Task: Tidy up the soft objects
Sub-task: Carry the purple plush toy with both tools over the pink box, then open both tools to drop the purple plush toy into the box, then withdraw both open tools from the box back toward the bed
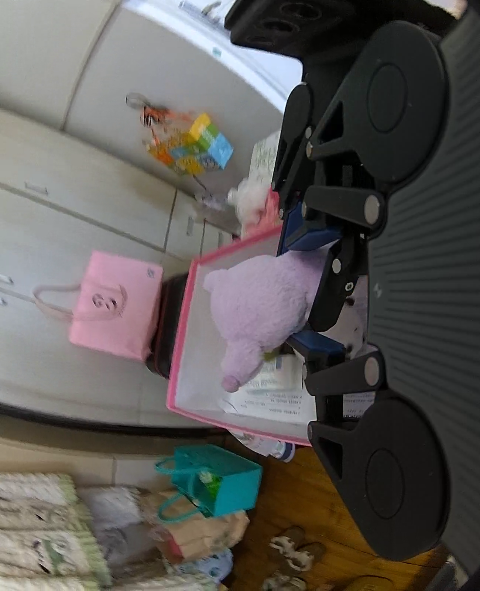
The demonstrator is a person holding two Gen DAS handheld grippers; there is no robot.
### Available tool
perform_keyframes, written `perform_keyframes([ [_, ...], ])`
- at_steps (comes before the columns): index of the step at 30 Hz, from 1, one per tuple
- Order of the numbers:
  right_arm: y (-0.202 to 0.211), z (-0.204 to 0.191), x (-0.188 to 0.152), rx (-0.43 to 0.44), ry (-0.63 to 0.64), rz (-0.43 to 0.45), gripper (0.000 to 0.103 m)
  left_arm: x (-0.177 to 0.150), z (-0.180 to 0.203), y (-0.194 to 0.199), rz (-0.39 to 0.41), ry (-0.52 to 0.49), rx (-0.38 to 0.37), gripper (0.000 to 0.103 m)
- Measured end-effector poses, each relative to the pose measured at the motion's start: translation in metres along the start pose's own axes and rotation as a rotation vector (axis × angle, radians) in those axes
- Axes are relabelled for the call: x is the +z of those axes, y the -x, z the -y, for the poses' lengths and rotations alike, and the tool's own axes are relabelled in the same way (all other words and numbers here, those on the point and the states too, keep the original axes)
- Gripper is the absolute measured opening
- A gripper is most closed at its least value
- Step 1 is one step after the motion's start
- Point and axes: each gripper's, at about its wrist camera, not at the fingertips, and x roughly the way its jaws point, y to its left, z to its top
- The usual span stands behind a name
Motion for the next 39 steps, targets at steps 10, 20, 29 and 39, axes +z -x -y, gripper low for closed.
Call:
perform_keyframes([
  [10, -0.056, 0.022, 0.010, 0.040, -0.076, -0.138, 0.058, 0.003, -0.023, -0.039, -0.024, 0.083, 0.055, 0.046],
  [20, -0.067, 0.037, 0.014, 0.074, -0.097, -0.189, 0.063, 0.001, -0.024, -0.049, -0.001, 0.117, 0.106, 0.050],
  [29, -0.020, 0.068, 0.007, 0.193, -0.155, -0.124, 0.069, -0.005, -0.018, -0.006, 0.092, 0.075, 0.198, 0.059],
  [39, 0.066, 0.068, -0.007, 0.097, -0.059, -0.052, 0.070, -0.022, 0.020, 0.046, 0.134, -0.040, 0.113, 0.062],
])
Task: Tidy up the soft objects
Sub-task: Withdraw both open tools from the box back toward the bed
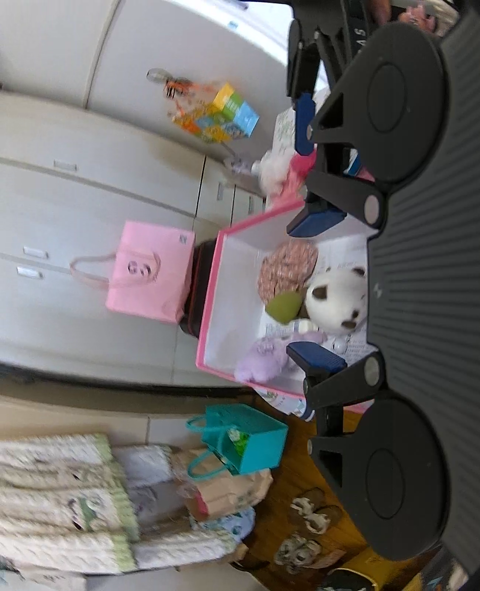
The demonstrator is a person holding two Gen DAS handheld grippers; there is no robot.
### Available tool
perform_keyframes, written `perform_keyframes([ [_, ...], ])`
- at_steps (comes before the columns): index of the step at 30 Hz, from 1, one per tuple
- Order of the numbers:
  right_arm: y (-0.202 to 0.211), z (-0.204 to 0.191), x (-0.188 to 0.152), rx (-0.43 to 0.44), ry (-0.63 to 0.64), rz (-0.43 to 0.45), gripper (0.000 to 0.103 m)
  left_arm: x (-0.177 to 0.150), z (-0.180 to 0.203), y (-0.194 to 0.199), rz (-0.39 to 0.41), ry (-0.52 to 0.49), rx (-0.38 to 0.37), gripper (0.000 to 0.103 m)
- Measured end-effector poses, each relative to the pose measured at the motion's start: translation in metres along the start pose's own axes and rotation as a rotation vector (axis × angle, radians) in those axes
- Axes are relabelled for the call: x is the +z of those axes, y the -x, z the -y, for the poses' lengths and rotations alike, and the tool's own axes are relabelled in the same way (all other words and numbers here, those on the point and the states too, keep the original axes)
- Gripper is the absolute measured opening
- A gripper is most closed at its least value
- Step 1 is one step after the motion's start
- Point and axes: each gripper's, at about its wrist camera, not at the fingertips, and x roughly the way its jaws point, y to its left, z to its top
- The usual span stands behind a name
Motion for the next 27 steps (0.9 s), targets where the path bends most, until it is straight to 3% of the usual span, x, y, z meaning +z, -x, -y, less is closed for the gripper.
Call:
perform_keyframes([
  [6, 0.054, -0.010, -0.015, -0.037, 0.049, 0.019, 0.074, -0.006, 0.028, 0.032, -0.008, -0.075, -0.095, 0.063],
  [13, 0.103, -0.005, -0.044, -0.095, 0.053, 0.025, 0.077, -0.019, 0.068, 0.040, -0.047, -0.150, -0.201, 0.064],
  [18, 0.127, 0.005, -0.064, -0.145, 0.045, 0.032, 0.080, -0.025, 0.100, 0.029, -0.094, -0.219, -0.263, 0.065],
  [27, 0.138, 0.041, -0.097, -0.242, 0.002, 0.002, 0.087, -0.036, 0.147, -0.022, -0.162, -0.254, -0.282, 0.071],
])
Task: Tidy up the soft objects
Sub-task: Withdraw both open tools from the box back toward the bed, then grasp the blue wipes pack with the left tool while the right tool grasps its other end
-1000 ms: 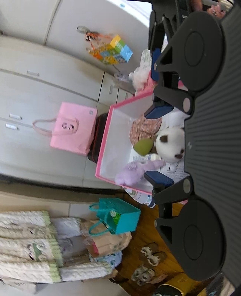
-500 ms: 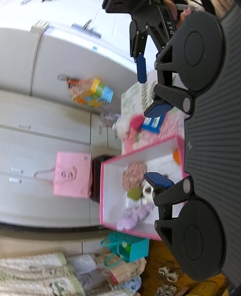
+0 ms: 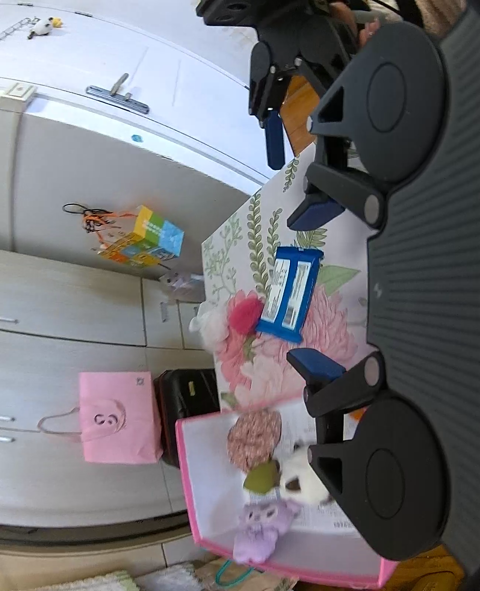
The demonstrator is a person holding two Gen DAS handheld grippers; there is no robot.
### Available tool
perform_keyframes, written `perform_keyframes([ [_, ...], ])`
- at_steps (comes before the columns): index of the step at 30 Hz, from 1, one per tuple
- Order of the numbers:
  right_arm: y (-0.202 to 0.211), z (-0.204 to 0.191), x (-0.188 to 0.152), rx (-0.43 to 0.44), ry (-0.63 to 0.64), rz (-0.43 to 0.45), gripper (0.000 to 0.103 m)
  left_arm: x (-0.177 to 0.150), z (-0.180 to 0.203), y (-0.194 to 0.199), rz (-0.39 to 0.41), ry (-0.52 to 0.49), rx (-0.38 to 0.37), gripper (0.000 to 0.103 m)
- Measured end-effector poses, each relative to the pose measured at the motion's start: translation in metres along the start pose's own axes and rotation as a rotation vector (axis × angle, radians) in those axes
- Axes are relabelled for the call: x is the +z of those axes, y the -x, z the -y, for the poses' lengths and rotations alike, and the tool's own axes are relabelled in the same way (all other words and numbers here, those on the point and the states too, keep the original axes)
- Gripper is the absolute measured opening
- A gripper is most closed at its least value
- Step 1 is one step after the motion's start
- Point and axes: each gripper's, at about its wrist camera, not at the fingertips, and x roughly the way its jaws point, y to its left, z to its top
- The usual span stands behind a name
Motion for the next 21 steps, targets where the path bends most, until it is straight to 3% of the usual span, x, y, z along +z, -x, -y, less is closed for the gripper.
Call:
perform_keyframes([
  [6, -0.027, 0.020, -0.022, -0.092, -0.025, -0.011, 0.087, 0.001, 0.013, -0.052, -0.039, -0.003, 0.006, 0.071],
  [11, -0.062, 0.028, -0.034, -0.163, 0.079, -0.016, 0.087, 0.003, 0.011, -0.094, -0.057, 0.004, 0.045, 0.071],
  [15, -0.087, 0.038, -0.041, -0.128, 0.048, -0.024, 0.087, 0.005, 0.005, -0.123, -0.076, 0.033, 0.050, 0.071],
  [21, -0.117, 0.030, -0.048, -0.220, 0.130, -0.008, 0.087, 0.002, -0.001, -0.160, -0.068, 0.056, 0.110, 0.071],
])
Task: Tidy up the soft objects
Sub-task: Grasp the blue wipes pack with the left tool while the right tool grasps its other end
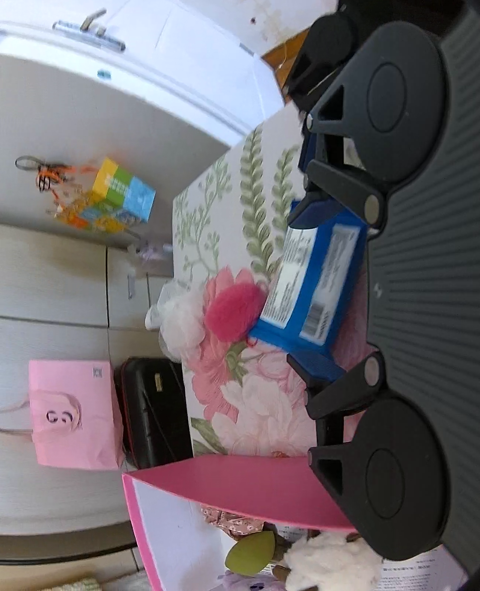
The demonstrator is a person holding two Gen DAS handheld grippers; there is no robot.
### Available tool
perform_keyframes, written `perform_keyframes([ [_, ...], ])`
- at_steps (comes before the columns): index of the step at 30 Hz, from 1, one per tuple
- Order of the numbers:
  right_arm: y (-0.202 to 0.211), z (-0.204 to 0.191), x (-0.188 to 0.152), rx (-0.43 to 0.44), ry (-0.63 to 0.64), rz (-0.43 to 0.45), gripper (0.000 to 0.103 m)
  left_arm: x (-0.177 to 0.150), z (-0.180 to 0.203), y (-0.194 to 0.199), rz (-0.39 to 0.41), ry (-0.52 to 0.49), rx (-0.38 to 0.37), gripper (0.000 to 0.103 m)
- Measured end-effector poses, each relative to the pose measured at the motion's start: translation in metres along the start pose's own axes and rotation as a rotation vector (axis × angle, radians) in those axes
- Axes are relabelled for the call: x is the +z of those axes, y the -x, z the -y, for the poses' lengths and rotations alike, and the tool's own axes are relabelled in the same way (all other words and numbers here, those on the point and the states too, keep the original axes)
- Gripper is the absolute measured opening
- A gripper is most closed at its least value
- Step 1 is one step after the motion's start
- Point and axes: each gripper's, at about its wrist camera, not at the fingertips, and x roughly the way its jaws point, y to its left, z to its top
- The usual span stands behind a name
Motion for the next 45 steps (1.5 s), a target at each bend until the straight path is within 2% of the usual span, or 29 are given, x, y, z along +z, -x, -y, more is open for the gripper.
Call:
perform_keyframes([
  [5, -0.011, 0.002, 0.001, -0.044, -0.012, 0.004, 0.087, 0.000, -0.010, -0.020, 0.019, 0.068, 0.036, 0.071],
  [9, -0.019, 0.007, -0.001, -0.057, -0.043, -0.017, 0.087, -0.001, -0.013, -0.034, -0.005, 0.068, 0.068, 0.069],
  [15, -0.016, 0.018, -0.009, -0.038, -0.088, -0.042, 0.087, -0.008, -0.023, -0.043, -0.052, 0.133, 0.021, 0.068],
  [18, -0.020, 0.024, -0.010, 0.000, -0.142, -0.054, 0.087, -0.010, -0.023, -0.050, -0.043, 0.114, 0.087, 0.072],
  [20, -0.023, 0.022, -0.009, -0.010, -0.155, -0.059, 0.087, -0.011, -0.023, -0.048, -0.017, 0.099, 0.111, 0.071],
  [27, -0.026, 0.007, -0.003, -0.008, -0.151, -0.061, 0.080, -0.008, -0.030, -0.050, -0.081, 0.129, 0.039, 0.070],
  [29, -0.027, 0.005, -0.002, -0.003, -0.159, -0.046, 0.067, -0.009, -0.028, -0.049, -0.099, 0.122, -0.004, 0.061],
  [30, -0.026, 0.004, -0.002, -0.005, -0.165, -0.040, 0.065, -0.009, -0.026, -0.048, -0.110, 0.116, -0.037, 0.056],
  [32, -0.026, 0.003, -0.003, -0.009, -0.173, -0.030, 0.055, -0.010, -0.024, -0.046, -0.129, 0.114, -0.085, 0.055],
  [34, -0.023, 0.002, -0.004, -0.026, -0.181, -0.026, 0.054, -0.014, -0.023, -0.042, -0.130, 0.107, -0.094, 0.055],
  [38, -0.017, 0.004, -0.010, 0.003, -0.213, -0.010, 0.053, -0.020, -0.018, -0.032, -0.139, 0.090, -0.111, 0.055],
  [41, -0.012, -0.001, -0.013, 0.007, -0.193, -0.004, 0.053, -0.026, -0.010, -0.024, -0.141, 0.056, -0.083, 0.055],
  [45, -0.006, -0.006, -0.020, 0.008, -0.181, 0.010, 0.057, -0.032, -0.004, -0.016, -0.152, 0.037, -0.093, 0.055],
])
